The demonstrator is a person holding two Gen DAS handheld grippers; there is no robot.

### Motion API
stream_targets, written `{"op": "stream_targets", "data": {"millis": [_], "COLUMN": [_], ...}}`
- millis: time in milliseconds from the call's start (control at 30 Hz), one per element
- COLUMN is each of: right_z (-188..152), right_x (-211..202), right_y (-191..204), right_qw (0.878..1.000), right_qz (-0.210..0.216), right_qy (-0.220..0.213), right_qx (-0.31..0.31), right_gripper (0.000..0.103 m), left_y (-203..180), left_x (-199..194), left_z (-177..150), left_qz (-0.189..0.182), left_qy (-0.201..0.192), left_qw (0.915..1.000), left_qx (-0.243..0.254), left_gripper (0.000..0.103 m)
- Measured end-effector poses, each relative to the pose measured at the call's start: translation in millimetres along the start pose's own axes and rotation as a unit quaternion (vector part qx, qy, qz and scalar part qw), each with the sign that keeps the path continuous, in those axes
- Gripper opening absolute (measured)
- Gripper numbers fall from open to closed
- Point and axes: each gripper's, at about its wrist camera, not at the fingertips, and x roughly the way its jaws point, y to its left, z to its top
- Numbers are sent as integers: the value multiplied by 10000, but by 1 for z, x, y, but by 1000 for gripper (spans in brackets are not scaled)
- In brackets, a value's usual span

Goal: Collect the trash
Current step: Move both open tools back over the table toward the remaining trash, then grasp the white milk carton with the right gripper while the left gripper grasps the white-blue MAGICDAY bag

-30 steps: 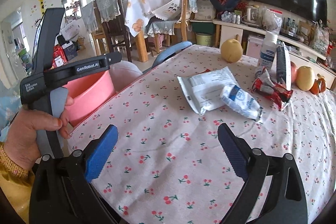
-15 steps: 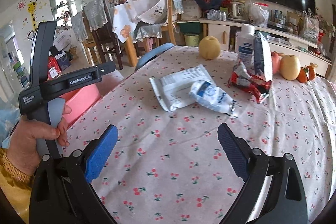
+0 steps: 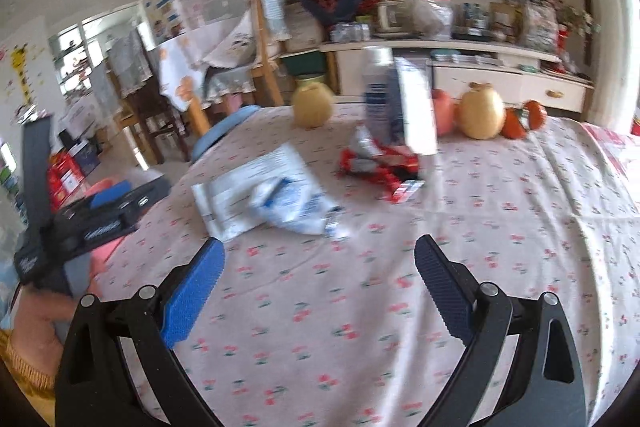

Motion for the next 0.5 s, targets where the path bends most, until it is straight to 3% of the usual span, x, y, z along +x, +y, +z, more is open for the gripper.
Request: {"op": "stream_targets", "data": {"millis": [233, 367, 500], "right_z": [15, 23, 28], "right_x": [11, 28, 55], "right_y": [-62, -93, -115], "right_qw": [9968, 9922, 9848], "right_qz": [-327, -381, -27], "right_qy": [8, 78, 374], "right_qx": [736, 1186, 1696], "right_gripper": [95, 95, 95], "left_y": [-28, -46, -57], "left_x": [14, 28, 39], "left_z": [-6, -12, -16], "left_qz": [-649, -1124, -1499], "left_qy": [335, 642, 811], "left_qw": [9969, 9896, 9799], "left_qx": [-297, -625, -1034], "left_gripper": [90, 90, 90]}}
